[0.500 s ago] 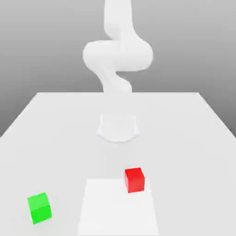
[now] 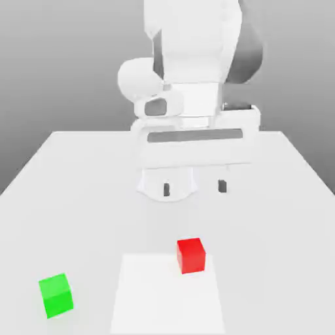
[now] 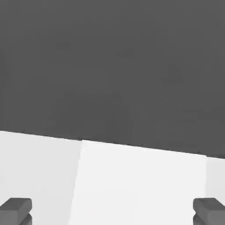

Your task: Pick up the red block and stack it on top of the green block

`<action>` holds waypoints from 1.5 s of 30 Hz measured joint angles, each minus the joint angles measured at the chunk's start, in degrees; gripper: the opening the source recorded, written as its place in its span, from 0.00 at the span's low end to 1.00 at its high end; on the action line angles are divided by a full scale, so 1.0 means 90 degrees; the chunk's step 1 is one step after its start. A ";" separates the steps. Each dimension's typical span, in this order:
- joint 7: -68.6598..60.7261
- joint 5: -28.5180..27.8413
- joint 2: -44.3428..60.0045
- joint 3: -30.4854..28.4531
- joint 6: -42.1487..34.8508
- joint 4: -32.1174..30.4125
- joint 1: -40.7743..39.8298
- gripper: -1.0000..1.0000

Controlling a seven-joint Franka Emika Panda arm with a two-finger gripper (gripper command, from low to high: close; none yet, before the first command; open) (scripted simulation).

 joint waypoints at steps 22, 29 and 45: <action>0.0077 -0.0196 0.1731 -0.0027 0.1329 -0.0485 0.0169 0.00; 0.0512 -0.0127 0.1355 -0.0539 0.0226 0.0237 -0.0667 0.00; 0.1181 0.0546 0.3285 -0.1237 0.0102 0.2264 -0.2395 1.00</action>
